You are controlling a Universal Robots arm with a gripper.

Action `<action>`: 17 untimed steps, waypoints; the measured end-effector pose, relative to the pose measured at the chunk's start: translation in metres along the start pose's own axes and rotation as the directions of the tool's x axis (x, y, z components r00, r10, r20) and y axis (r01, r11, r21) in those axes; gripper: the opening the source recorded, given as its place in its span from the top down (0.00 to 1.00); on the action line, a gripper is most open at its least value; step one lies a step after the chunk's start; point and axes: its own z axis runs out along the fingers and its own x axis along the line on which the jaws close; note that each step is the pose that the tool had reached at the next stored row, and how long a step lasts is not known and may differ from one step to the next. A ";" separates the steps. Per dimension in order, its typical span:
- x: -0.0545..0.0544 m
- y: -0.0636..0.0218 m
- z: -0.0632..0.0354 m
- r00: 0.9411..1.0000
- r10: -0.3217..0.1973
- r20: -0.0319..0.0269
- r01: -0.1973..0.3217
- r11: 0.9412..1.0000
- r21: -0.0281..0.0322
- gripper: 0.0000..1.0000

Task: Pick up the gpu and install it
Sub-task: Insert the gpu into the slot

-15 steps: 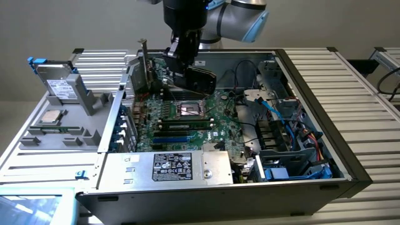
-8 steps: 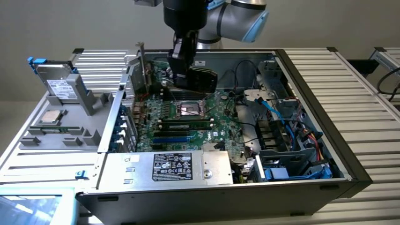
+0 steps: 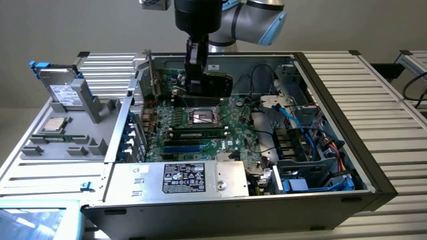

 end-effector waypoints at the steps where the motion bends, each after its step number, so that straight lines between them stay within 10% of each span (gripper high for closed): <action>1: 0.000 0.0000 0.0003 1.000 -0.018 0.002 0.018 1.000 0.001 0.71; 12: 0.000 0.0001 0.0012 0.993 -0.116 0.001 0.116 0.993 0.013 0.71; 15: -0.001 0.0020 0.0020 0.993 -0.115 -0.009 0.115 0.993 0.040 0.71; 17: 0.000 0.0042 0.0027 0.993 -0.114 -0.016 0.115 0.992 0.046 0.71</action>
